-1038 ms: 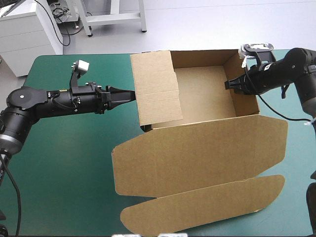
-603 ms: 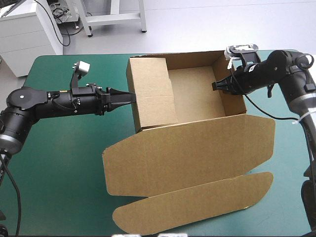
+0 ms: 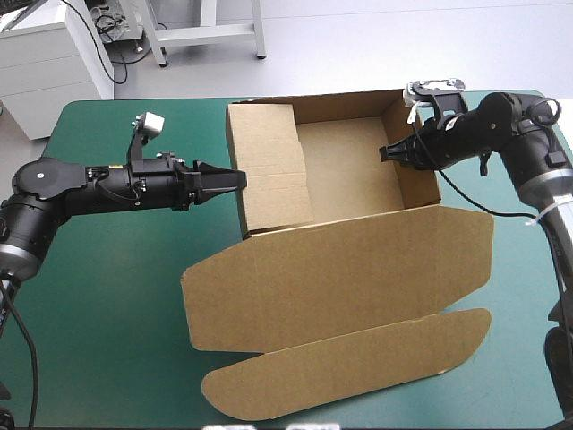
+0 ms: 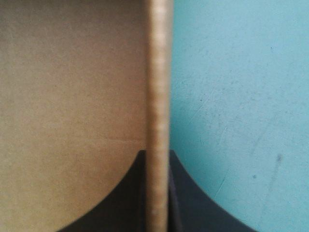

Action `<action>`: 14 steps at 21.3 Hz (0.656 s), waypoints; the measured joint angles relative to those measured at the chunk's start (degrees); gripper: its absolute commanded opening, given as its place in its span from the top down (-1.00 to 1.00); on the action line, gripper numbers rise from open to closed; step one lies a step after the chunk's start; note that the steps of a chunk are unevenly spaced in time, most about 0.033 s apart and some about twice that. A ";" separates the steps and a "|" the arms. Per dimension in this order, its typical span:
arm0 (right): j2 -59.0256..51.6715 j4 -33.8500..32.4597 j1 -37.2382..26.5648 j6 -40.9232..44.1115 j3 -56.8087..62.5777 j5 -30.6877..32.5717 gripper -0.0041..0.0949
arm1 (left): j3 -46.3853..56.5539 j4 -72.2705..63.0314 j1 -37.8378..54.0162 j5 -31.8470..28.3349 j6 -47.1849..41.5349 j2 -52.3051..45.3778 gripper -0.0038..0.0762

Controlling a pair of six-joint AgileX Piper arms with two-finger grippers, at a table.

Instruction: Fold the box

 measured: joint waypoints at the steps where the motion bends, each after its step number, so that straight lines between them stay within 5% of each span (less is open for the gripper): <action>1: 0.23 -0.43 0.57 0.18 0.00 -0.11 0.94 | 0.00 0.76 0.00 0.00 -0.09 -0.01 -0.15; 14: 2.94 -15.37 14.49 12.97 0.00 -4.93 0.94 | 0.00 21.35 0.02 -3.56 -10.17 -0.18 -0.15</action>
